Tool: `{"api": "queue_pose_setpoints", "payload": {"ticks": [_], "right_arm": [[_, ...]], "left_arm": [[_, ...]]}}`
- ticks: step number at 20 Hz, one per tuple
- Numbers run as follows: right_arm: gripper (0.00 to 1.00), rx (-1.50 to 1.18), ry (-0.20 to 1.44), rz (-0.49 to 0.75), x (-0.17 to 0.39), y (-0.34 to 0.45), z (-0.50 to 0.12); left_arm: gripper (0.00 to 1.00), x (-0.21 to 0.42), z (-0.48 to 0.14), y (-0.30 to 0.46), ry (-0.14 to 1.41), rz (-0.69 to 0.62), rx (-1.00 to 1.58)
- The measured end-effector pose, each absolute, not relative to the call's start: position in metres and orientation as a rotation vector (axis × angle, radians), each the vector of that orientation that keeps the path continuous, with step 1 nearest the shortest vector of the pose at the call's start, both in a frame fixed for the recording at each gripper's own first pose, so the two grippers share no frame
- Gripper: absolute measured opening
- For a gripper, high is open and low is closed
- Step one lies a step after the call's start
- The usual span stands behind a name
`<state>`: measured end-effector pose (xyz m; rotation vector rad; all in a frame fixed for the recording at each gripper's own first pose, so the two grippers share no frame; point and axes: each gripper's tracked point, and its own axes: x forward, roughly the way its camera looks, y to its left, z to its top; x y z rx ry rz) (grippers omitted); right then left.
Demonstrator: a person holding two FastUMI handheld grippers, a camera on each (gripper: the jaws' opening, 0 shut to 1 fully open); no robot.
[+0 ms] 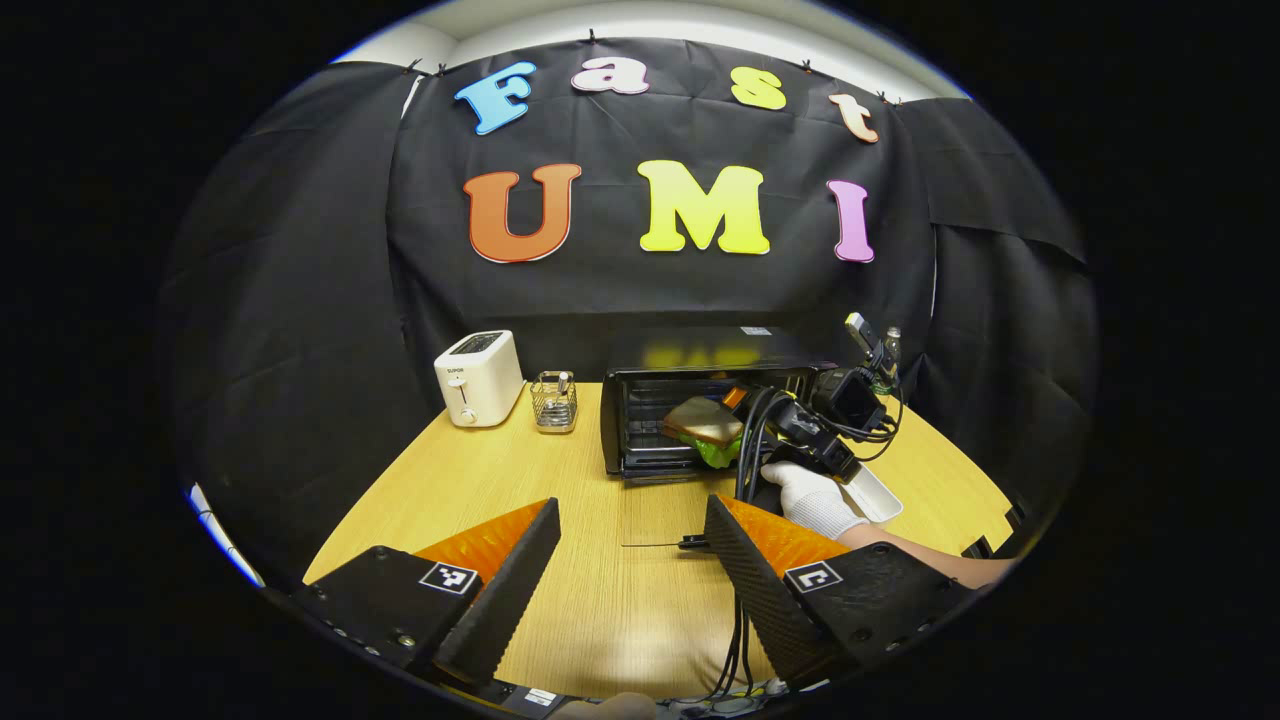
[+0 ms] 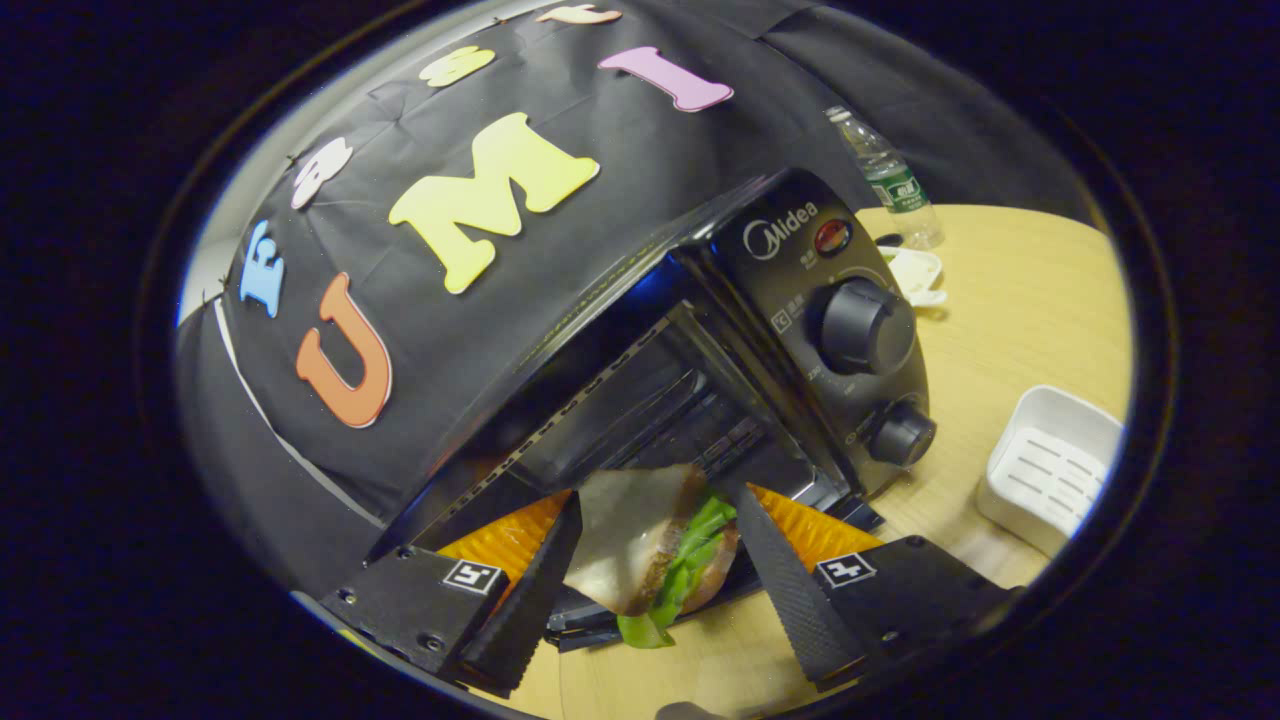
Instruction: Open the electric oven with the left hand, put the food in, and close the electric oven.
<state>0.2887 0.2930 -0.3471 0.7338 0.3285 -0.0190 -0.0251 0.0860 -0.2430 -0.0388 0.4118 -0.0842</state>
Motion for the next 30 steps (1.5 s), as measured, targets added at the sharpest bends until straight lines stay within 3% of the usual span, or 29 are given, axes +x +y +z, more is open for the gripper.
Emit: {"api": "queue_pose_setpoints", "payload": {"ticks": [5, 6, 7, 8, 9, 10, 14, 15, 16, 17, 18, 24, 30], "right_arm": [[0.99, 0.628, 0.339, 0.035, 0.26, 0.285, -0.33], [0.87, 0.605, 0.344, 0.047, 0.251, 0.281, -0.325], [0.87, 0.584, 0.348, 0.056, 0.241, 0.275, -0.318], [1.0, 0.555, 0.344, 0.067, 0.23, 0.267, -0.31], [1.0, 0.518, 0.334, 0.072, 0.219, 0.255, -0.299], [0.89, 0.481, 0.328, 0.076, 0.207, 0.243, -0.289], [0.89, 0.302, 0.288, 0.075, 0.158, 0.179, -0.248], [1.0, 0.261, 0.279, 0.072, 0.147, 0.165, -0.239], [1.0, 0.216, 0.254, 0.073, 0.136, 0.147, -0.224], [0.89, 0.182, 0.236, 0.067, 0.125, 0.133, -0.21], [0.89, 0.158, 0.217, 0.064, 0.115, 0.118, -0.196], [0.89, 0.075, 0.148, 0.022, 0.061, 0.045, -0.144], [0.89, 0.022, 0.162, 0.009, 0.023, -0.007, -0.135]], "left_arm": [[0.96, -0.022, -0.242, 0.082, 0.395, -0.079, -0.04], [0.96, -0.021, -0.24, 0.082, 0.389, -0.078, -0.039], [0.96, -0.02, -0.24, 0.081, 0.378, -0.078, -0.037], [0.96, -0.018, -0.241, 0.079, 0.378, -0.078, -0.032], [0.96, -0.017, -0.244, 0.078, 0.376, -0.077, -0.03], [0.96, -0.015, -0.245, 0.075, 0.376, -0.081, -0.033], [0.96, -0.008, -0.26, 0.06, 0.374, -0.085, -0.019], [0.96, -0.006, -0.265, 0.056, 0.378, -0.08, -0.017], [0.96, -0.004, -0.272, 0.049, 0.39, -0.081, -0.024], [0.96, -0.003, -0.279, 0.042, 0.403, -0.082, -0.036], [0.96, -0.002, -0.285, 0.034, 0.415, -0.083, -0.049], [0.96, 0.01, -0.325, -0.007, 0.466, -0.091, -0.037], [0.96, 0.024, -0.384, -0.051, 0.547, -0.103, -0.051]]}}
